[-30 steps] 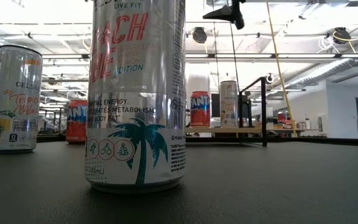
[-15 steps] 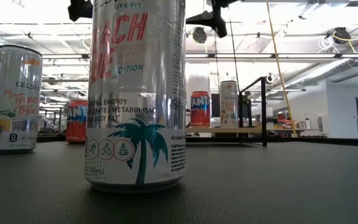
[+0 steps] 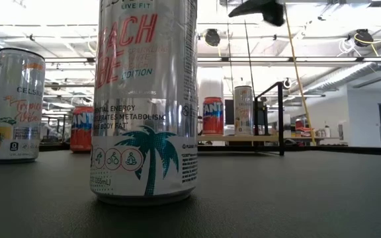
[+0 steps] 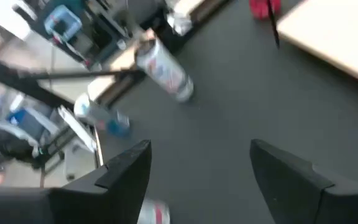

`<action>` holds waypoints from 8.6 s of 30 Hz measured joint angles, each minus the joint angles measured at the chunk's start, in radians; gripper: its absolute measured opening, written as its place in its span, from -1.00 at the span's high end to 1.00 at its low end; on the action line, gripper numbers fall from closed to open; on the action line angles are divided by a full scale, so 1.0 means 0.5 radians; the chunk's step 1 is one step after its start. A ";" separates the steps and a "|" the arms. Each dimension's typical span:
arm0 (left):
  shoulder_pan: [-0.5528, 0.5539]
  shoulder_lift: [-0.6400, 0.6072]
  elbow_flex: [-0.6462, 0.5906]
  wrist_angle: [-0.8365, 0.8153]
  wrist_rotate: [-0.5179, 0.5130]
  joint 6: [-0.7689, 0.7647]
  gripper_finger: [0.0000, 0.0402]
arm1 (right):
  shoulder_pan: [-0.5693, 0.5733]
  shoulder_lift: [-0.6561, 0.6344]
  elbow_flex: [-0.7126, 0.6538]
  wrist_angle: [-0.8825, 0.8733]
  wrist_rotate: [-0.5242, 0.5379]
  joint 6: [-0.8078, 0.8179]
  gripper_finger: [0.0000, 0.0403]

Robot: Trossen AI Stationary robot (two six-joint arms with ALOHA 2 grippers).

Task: Place canned beverage on shelf
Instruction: Put the left white-pink soda can on the shelf

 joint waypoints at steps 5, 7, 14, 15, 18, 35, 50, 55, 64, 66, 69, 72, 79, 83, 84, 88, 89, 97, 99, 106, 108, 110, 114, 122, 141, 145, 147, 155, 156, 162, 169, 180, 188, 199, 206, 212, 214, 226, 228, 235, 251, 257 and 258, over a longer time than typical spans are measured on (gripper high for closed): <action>-0.204 0.289 0.000 0.300 -0.067 -0.078 -0.77 | 0.297 -0.053 0.000 -0.329 0.231 0.297 -0.27; -0.285 0.380 0.000 0.354 -0.110 -0.159 -0.77 | 0.396 -0.065 0.000 -0.412 0.295 0.381 -0.27; -0.546 0.565 0.000 0.393 -0.203 -0.392 -0.77 | 0.665 -0.063 0.000 -0.532 0.345 0.505 -0.27; -0.580 0.588 0.000 0.425 -0.173 -0.402 -0.77 | 0.699 -0.063 0.000 -0.526 0.345 0.504 -0.27; -0.677 0.665 0.000 0.497 -0.085 -0.397 -0.77 | 0.781 -0.063 0.000 -0.503 0.345 0.461 -0.27; -0.850 0.809 0.000 1.004 -0.256 -0.047 -0.77 | 0.903 -0.063 0.000 -0.318 0.355 0.342 -0.27; -0.850 0.847 0.383 -0.115 -0.637 -0.432 -0.77 | 0.905 -0.062 0.000 -0.370 0.488 0.383 -0.27; -0.834 0.846 0.584 -0.643 -0.682 -0.712 -0.77 | 0.904 -0.062 0.000 -0.408 0.563 0.449 -0.27; -0.832 0.977 0.567 -0.198 -0.514 -0.147 -0.77 | 1.006 -0.053 0.000 -0.392 0.497 0.200 -0.27; -0.837 1.020 0.567 -0.045 -0.475 0.054 -0.77 | 1.052 -0.048 0.000 -0.393 0.428 0.140 -0.27; -0.837 1.087 0.568 0.122 -0.411 0.212 -0.77 | 1.100 -0.047 0.000 -0.421 0.266 0.163 -0.27; -0.837 1.163 0.568 0.246 -0.327 0.390 -0.77 | 1.118 -0.047 0.000 -0.526 0.240 0.272 -0.27; -0.837 1.375 0.567 0.345 -0.138 0.580 -0.77 | 1.108 -0.041 0.000 -0.589 0.372 0.357 -0.27; -0.831 1.477 0.567 0.337 -0.127 0.599 -0.77 | 1.107 -0.041 0.000 -0.589 0.389 0.408 -0.27; -0.830 1.499 0.567 0.332 -0.135 0.600 -0.77 | 1.109 -0.041 0.000 -0.589 0.389 0.423 -0.27; -0.806 1.547 0.567 0.281 -0.158 0.538 -0.77 | 1.112 -0.041 0.000 -0.587 0.377 0.468 -0.27; -0.797 1.557 0.567 0.248 -0.166 0.506 -0.77 | 1.112 -0.041 0.000 -0.588 0.351 0.474 -0.27; -0.755 1.561 0.566 0.102 -0.246 0.434 -0.77 | 1.141 -0.041 0.000 -0.548 0.339 0.465 -0.27; -0.755 1.561 0.562 0.111 -0.212 0.434 -0.77 | 1.152 -0.041 0.000 -0.548 0.341 0.465 -0.27; -0.758 1.561 0.484 0.126 -0.137 0.430 -0.77 | 1.193 -0.041 0.000 -0.551 0.399 0.473 -0.27; -0.758 1.559 0.478 0.133 -0.123 0.436 -0.77 | 1.194 -0.041 0.000 -0.551 0.400 0.472 -0.27; -0.755 1.560 0.468 0.128 -0.123 0.434 -0.77 | 1.194 -0.041 0.000 -0.552 0.404 0.469 -0.27; -0.752 1.559 0.437 0.162 -0.119 0.433 -0.77 | 1.188 -0.041 0.000 -0.553 0.447 0.457 -0.27; -0.744 1.561 0.378 0.269 -0.145 0.436 -0.77 | 1.185 0.021 0.000 -0.514 0.769 0.263 -0.36; -0.652 1.581 0.379 0.393 -0.066 0.472 -0.21 | 1.019 0.196 0.000 -0.275 0.823 0.115 -0.66; -0.577 1.554 0.435 0.383 -0.098 0.472 -0.20 | 0.948 0.196 0.000 -0.029 0.818 -0.101 -0.66; -0.544 1.510 0.461 0.403 -0.128 0.472 -0.20 | 0.913 0.196 0.000 0.044 0.803 -0.181 -0.66; -0.401 1.318 0.472 0.375 -0.134 0.420 -0.19 | 0.768 0.196 -0.001 0.089 0.648 -0.330 -0.66; -0.379 1.285 0.473 0.376 -0.146 0.420 -0.19 | 0.749 0.196 -0.001 0.105 0.616 -0.360 -0.66; -0.265 1.116 0.475 0.327 -0.149 0.420 -0.19 | 0.582 0.214 0.000 0.285 0.413 -0.537 -0.66; -0.148 0.995 0.475 0.310 -0.092 0.444 -0.19 | 0.355 0.265 0.000 0.445 0.361 -0.657 -0.79; 0.021 0.860 0.475 0.185 -0.019 0.477 -0.24 | 0.088 0.284 -0.001 0.591 0.139 -0.629 -0.32; 0.130 0.723 0.477 0.158 -0.031 0.479 -0.38 | -0.100 0.288 -0.003 0.921 0.051 -0.819 -0.09; 0.337 0.541 0.479 0.009 -0.162 0.487 -0.63 | -0.310 0.285 -0.002 1.270 0.090 -1.039 -0.12; 0.425 0.555 0.479 0.076 -0.121 0.603 -0.83 | -0.388 0.287 -0.002 1.264 0.075 -1.110 -0.14; 0.510 0.574 0.477 0.240 0.071 0.653 -0.87 | -0.430 0.286 -0.002 1.267 0.074 -1.149 -0.14; 0.545 0.582 0.476 0.257 0.089 0.674 -0.87 | -0.436 0.286 -0.002 1.269 0.074 -1.174 -0.14; 0.708 0.650 0.476 0.399 0.382 0.685 -0.72 | -0.469 0.286 -0.002 1.265 0.076 -1.196 -0.14; 0.734 0.666 0.476 0.413 0.403 0.685 -0.66 | -0.486 0.286 -0.002 1.265 0.077 -1.196 -0.14; 0.867 0.670 0.475 0.438 0.452 0.706 -0.31 | -0.563 0.287 0.001 1.266 0.075 -1.223 -0.26; 1.320 0.669 0.472 0.466 0.620 0.967 -0.10 | -0.684 0.252 0.005 1.077 0.336 -1.161 -0.43; 1.565 0.669 0.284 0.600 0.776 0.965 -0.11 | -0.685 0.234 0.005 0.906 0.392 -1.105 -0.42; 1.605 0.669 0.240 0.641 0.791 0.965 -0.11 | -0.685 0.234 0.004 0.888 0.392 -1.109 -0.42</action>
